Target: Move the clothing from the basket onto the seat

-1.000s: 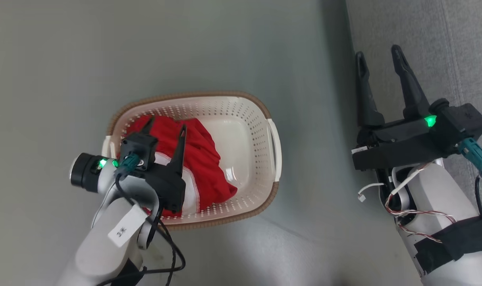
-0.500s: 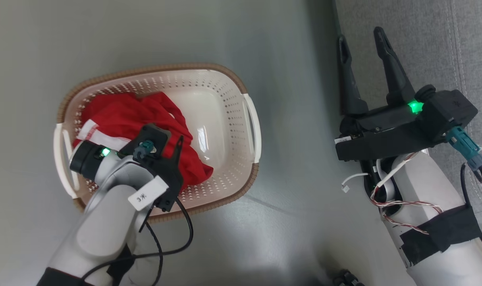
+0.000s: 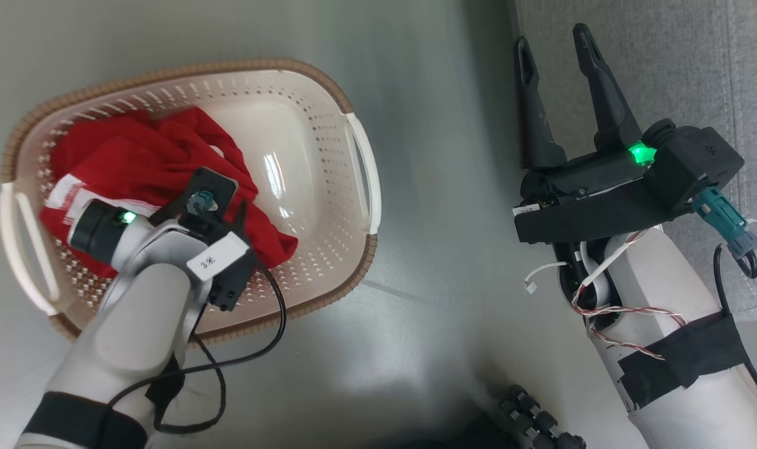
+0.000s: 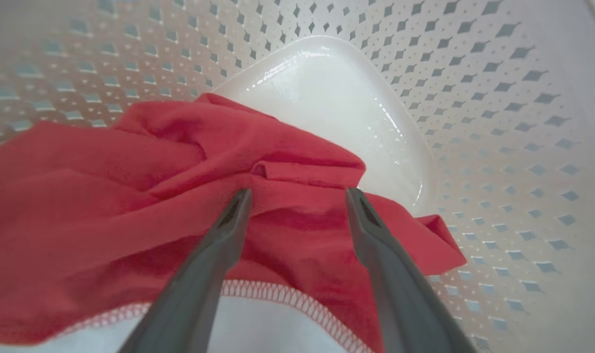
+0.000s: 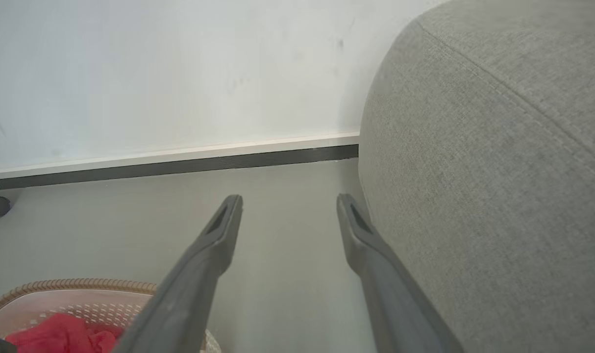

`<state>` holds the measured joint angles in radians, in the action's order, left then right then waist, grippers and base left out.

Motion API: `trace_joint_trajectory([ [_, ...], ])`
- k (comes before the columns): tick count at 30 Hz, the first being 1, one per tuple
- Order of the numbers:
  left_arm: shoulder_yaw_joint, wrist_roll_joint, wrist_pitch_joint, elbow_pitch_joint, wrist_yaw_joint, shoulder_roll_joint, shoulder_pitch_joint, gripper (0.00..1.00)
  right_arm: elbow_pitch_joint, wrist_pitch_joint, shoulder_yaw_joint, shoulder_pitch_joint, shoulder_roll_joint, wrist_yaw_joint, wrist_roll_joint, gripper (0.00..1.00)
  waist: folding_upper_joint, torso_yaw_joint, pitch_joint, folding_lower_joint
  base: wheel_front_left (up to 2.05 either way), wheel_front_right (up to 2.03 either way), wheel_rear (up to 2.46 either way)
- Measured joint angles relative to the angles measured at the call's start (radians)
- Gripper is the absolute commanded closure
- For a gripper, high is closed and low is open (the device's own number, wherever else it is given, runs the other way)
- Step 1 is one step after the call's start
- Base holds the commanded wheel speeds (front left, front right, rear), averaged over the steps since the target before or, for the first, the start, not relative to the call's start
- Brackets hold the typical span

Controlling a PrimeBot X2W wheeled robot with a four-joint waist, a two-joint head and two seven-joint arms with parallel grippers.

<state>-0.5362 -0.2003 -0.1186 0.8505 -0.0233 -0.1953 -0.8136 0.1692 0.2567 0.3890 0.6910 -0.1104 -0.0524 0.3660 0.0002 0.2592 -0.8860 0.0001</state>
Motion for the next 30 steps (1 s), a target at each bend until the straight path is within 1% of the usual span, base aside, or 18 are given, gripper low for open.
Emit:
trace_joint_trajectory([
  [5, 0.005, 0.010, -0.031, 0.074, 0.034, 0.002, -0.022, 0.00, 0.007, 0.000, -0.001, 0.003, 0.008, 0.006, 0.000, 0.00, 0.0000, 0.017, -0.037, -0.0001, 0.00, 0.00, 0.00],
  [11, 0.003, 0.013, -0.044, 0.114, 0.041, 0.002, -0.039, 0.00, 0.012, 0.000, 0.000, 0.017, 0.012, 0.010, 0.000, 0.00, 0.0000, 0.021, -0.046, -0.0001, 0.00, 0.00, 0.00],
  [12, 0.003, 0.016, -0.050, 0.119, 0.043, 0.004, -0.048, 0.60, 0.013, 0.000, -0.001, 0.017, 0.012, 0.010, 0.000, 0.00, -0.0001, 0.021, -0.047, -0.0001, 0.00, 0.00, 0.00],
  [13, 0.002, 0.017, -0.051, 0.125, 0.046, 0.005, -0.057, 0.81, 0.015, 0.000, -0.001, 0.017, 0.013, 0.012, 0.000, 0.00, -0.0001, 0.020, -0.047, -0.0001, 0.00, 0.00, 0.00],
  [14, 0.002, 0.019, -0.053, 0.133, 0.050, 0.006, -0.065, 1.00, 0.016, 0.000, -0.001, 0.017, 0.013, 0.016, 0.000, 0.00, -0.0002, 0.019, -0.048, -0.0001, 0.00, 0.00, 0.00],
  [19, 0.000, 0.020, -0.056, 0.162, 0.050, 0.010, -0.083, 1.00, 0.025, 0.000, -0.003, 0.019, 0.014, 0.019, -0.004, 0.00, -0.0002, 0.016, -0.047, -0.0001, 0.00, 0.00, 0.00],
  [25, 0.000, 0.019, -0.054, 0.195, 0.051, 0.031, -0.084, 1.00, 0.038, 0.000, -0.010, 0.020, 0.014, 0.026, -0.007, 0.00, -0.0001, 0.010, -0.037, -0.0001, 0.00, 0.00, 0.00],
  [30, 0.008, 0.007, -0.029, 0.207, 0.051, 0.048, -0.084, 1.00, 0.046, 0.000, -0.020, 0.020, 0.014, 0.028, -0.012, 0.00, -0.0002, 0.002, -0.020, -0.0001, 0.00, 0.00, 0.00],
])
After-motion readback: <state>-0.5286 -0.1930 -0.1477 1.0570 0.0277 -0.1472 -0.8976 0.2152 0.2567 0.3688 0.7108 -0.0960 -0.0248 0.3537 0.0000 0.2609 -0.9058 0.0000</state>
